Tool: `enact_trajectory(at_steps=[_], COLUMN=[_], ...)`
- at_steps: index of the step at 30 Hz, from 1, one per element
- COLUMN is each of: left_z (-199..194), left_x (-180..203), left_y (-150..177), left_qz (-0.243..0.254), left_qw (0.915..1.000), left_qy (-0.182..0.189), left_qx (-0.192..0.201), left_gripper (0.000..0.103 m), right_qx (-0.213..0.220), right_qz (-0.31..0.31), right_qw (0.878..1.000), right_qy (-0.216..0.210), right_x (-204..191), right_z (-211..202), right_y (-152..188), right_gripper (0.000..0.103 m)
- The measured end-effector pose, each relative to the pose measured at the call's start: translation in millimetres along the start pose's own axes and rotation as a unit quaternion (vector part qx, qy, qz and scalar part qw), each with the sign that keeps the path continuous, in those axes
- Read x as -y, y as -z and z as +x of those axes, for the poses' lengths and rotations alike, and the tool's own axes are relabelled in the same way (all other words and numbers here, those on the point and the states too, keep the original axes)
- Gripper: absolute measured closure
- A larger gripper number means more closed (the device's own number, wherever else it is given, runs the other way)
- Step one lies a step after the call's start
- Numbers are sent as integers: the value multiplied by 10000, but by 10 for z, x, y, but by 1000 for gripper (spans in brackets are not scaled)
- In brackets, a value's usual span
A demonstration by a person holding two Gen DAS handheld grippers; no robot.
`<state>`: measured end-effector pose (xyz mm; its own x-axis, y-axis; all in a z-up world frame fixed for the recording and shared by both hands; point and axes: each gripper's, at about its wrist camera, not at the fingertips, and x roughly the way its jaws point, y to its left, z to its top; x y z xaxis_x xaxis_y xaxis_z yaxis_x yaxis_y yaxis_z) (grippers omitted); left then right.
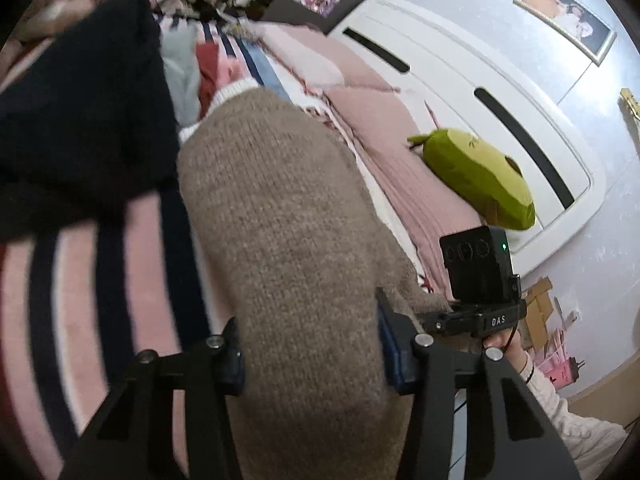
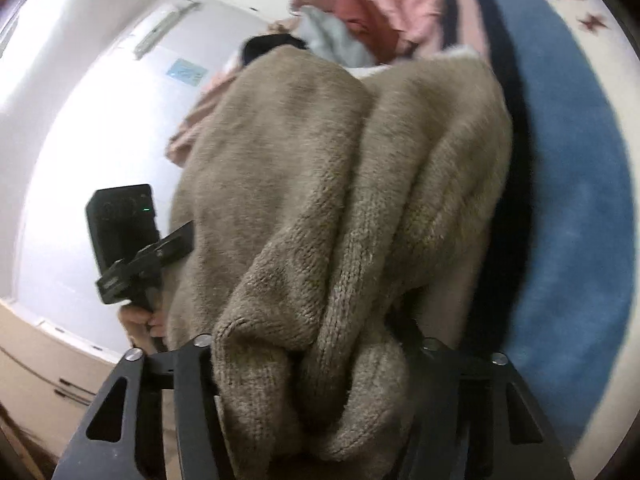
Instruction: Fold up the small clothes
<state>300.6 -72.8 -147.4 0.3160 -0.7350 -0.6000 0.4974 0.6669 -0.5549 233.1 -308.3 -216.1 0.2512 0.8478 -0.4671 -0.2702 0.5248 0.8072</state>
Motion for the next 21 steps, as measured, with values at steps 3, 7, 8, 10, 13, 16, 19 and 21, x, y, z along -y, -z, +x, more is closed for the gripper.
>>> enact_trajectory(at_steps=[3,7,8,10,13,16,19,21], left_z=[-351,-894,-1089,-1335,-1762,-2149,-2472,-2695], left_x=[-80,-274,-361,-501,-822,-1213,-1552,-1781], left_y=[-37,-13,22,73,210,377,529,633], left_qz=[46,48,34,-18,-153,-417,-649,-827], left_qw=[9997,9982,9972,9956,9922,9879,9827,9794], left_qy=[-88,-441,-586,-764,-1059,-1287,-1502,-1553], left_qx=[212,408,471,535,635,756,872,990], left_gripper=[58,58,58,58,58,58,58,58], right_qx=[-49,-160,-241,-359,-576,-742,-887,-959], right_qz=[-338,-619,-714,-812,-852,-969,-1040,-1084], right_qw=[9994,9977,9968,9954,9934,9907,9887,9873], right_qy=[-81,-209,-265,-353,-510,-610,-621,-652], right_x=[-324,-729,-861,-1004,-1228,-1469,-1716,-1837], right_z=[191,599,779,992,1481,1977,2478,2686], right_y=[-34,-110,-124,-133,-134,-120,-121,-107], right_gripper=[55,55,55,55,55,55,55,55])
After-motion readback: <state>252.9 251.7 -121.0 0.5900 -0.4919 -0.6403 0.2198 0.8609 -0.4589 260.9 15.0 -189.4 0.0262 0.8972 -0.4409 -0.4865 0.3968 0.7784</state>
